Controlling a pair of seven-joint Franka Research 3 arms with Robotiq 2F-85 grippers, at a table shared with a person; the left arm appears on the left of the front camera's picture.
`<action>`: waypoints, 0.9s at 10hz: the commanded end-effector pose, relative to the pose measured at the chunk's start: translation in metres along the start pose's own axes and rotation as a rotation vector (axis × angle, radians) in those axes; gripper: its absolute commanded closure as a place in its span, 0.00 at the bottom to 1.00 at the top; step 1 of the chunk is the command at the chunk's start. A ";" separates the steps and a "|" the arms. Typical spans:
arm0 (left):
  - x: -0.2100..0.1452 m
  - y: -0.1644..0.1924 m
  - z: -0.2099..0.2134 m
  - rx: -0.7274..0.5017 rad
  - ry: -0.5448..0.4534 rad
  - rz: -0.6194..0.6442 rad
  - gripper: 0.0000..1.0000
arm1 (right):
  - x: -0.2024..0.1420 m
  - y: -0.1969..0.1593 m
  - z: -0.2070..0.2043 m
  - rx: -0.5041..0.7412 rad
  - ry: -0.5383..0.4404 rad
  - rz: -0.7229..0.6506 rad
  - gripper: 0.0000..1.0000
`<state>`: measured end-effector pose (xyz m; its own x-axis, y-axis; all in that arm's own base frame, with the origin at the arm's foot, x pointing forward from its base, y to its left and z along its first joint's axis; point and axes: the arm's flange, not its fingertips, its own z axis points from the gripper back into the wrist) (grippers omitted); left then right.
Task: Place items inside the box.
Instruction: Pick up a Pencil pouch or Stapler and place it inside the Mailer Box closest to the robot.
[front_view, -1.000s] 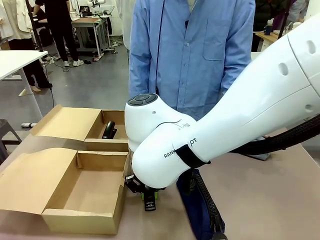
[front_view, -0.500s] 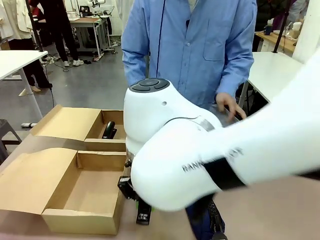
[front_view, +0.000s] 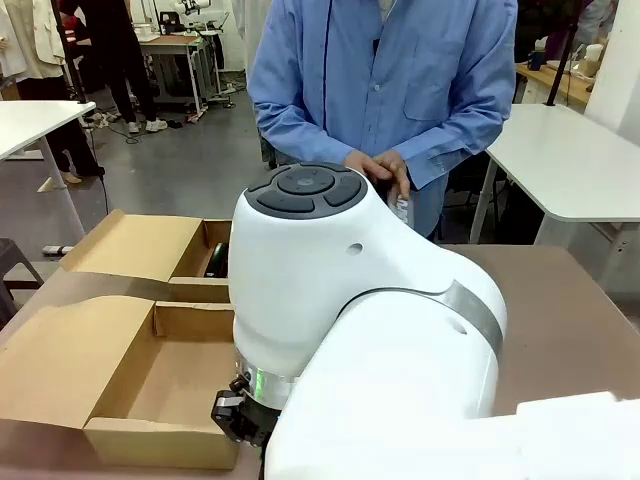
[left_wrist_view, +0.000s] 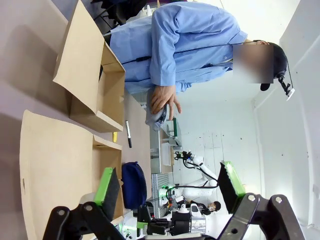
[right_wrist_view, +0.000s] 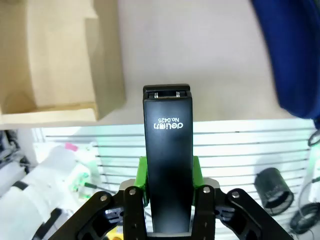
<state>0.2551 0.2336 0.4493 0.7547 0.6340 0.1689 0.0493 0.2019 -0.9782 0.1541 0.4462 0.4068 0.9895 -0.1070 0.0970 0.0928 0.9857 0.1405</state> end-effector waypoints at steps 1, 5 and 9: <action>0.000 -0.001 -0.001 -0.025 -0.009 -0.020 0.00 | 0.014 0.024 0.001 0.138 -0.036 0.057 0.63; 0.000 -0.001 -0.001 -0.025 -0.009 -0.020 0.00 | 0.047 0.068 -0.004 0.262 0.038 0.044 0.63; 0.000 -0.001 -0.001 -0.025 -0.009 -0.020 0.00 | 0.073 0.132 -0.029 0.206 -0.047 0.000 0.63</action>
<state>0.2551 0.2336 0.4491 0.7550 0.6338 0.1684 0.0491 0.2015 -0.9783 0.2359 0.5342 0.4064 0.9900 -0.0641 0.1253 0.0139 0.9306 0.3658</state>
